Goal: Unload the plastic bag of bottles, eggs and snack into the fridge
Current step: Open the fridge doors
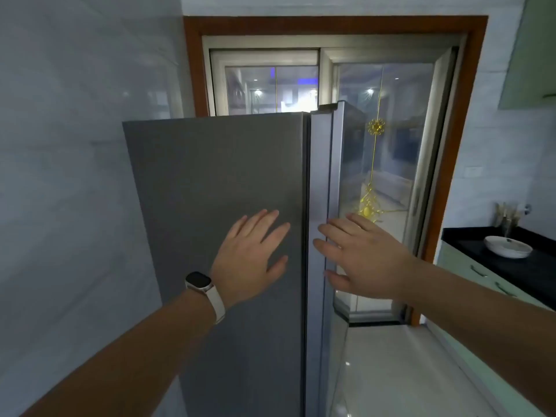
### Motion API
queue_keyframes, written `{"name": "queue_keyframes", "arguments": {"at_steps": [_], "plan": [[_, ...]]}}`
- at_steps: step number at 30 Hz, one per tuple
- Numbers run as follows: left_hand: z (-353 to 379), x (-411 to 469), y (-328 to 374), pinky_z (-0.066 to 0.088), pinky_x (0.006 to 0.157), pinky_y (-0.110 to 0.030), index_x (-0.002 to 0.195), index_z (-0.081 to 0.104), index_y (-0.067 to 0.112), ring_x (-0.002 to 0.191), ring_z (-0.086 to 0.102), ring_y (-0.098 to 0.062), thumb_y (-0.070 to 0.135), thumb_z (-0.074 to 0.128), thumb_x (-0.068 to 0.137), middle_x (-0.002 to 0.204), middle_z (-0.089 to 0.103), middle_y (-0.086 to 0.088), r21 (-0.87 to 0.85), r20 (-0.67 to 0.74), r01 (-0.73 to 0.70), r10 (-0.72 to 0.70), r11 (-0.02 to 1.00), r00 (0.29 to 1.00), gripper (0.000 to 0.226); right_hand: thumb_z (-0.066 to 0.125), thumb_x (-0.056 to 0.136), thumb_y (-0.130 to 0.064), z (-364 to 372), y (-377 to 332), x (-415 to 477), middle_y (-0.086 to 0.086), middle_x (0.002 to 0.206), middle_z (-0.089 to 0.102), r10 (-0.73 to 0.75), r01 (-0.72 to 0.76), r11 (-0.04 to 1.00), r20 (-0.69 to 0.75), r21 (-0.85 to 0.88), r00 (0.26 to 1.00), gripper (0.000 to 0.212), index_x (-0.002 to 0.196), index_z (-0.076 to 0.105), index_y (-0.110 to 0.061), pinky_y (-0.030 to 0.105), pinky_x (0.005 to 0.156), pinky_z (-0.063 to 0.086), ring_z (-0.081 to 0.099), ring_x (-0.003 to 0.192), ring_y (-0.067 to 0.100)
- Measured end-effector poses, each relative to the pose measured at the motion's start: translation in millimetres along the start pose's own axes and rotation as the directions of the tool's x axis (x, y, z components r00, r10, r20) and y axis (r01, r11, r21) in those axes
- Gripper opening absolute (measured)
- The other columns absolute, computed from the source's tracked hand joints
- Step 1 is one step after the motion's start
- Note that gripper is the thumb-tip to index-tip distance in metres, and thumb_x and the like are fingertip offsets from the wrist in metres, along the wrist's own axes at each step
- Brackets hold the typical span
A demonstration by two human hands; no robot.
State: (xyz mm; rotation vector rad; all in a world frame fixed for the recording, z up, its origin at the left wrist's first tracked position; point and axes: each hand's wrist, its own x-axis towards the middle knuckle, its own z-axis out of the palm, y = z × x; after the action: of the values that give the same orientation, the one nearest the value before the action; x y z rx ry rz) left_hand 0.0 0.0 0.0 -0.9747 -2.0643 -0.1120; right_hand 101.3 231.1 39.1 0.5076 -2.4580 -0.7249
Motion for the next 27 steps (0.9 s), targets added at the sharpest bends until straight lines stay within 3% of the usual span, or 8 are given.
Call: {"name": "queue_keyframes", "arguments": {"at_steps": [7, 13, 22, 27], "plan": [[40, 39, 3, 0.032, 0.114, -0.051, 0.143, 0.053, 0.016, 0.142, 0.039, -0.032, 0.042, 0.056, 0.091, 0.153, 0.044, -0.014, -0.082, -0.149, 0.130, -0.141, 0.988, 0.979, 0.058, 0.048, 0.084, -0.044, 24, 24, 33, 0.013, 0.121, 0.062, -0.081, 0.076, 0.996, -0.100, -0.049, 0.992, 0.051, 0.119, 0.063, -0.012, 0.050, 0.111, 0.031, 0.054, 0.118, 0.033], [68, 62, -11, 0.029, 0.115, -0.054, 0.146, 0.046, 0.015, 0.147, 0.031, -0.037, 0.041, 0.056, 0.093, 0.157, 0.034, -0.020, -0.135, -0.297, 0.060, -0.098, 0.989, 0.950, 0.060, 0.043, 0.084, -0.038, 24, 22, 52, 0.012, 0.123, 0.063, -0.121, 0.108, 0.992, -0.228, -0.068, 0.966, 0.046, 0.116, 0.066, -0.014, 0.048, 0.114, 0.024, 0.053, 0.123, 0.032], [107, 91, -17, 0.017, 0.119, -0.052, 0.146, 0.043, 0.019, 0.146, 0.029, -0.037, 0.045, 0.057, 0.089, 0.156, 0.037, -0.020, -0.182, -0.418, -0.030, -0.050, 0.983, 0.907, 0.064, 0.043, 0.089, -0.032, 32, 33, 72, 0.012, 0.124, 0.061, -0.095, 0.079, 0.981, -0.082, -0.177, 0.992, 0.038, 0.114, 0.065, -0.014, 0.049, 0.118, 0.023, 0.049, 0.126, 0.032], [126, 97, -20, 0.020, 0.118, -0.054, 0.146, 0.044, 0.019, 0.145, 0.032, -0.036, 0.049, 0.060, 0.087, 0.154, 0.039, -0.018, -0.158, -0.536, -0.071, -0.025, 0.985, 0.844, 0.068, 0.051, 0.088, -0.028, 47, 27, 73, 0.012, 0.123, 0.063, -0.092, 0.068, 0.972, -0.101, -0.224, 0.991, 0.031, 0.113, 0.064, -0.014, 0.050, 0.116, 0.028, 0.049, 0.130, 0.032]]}}
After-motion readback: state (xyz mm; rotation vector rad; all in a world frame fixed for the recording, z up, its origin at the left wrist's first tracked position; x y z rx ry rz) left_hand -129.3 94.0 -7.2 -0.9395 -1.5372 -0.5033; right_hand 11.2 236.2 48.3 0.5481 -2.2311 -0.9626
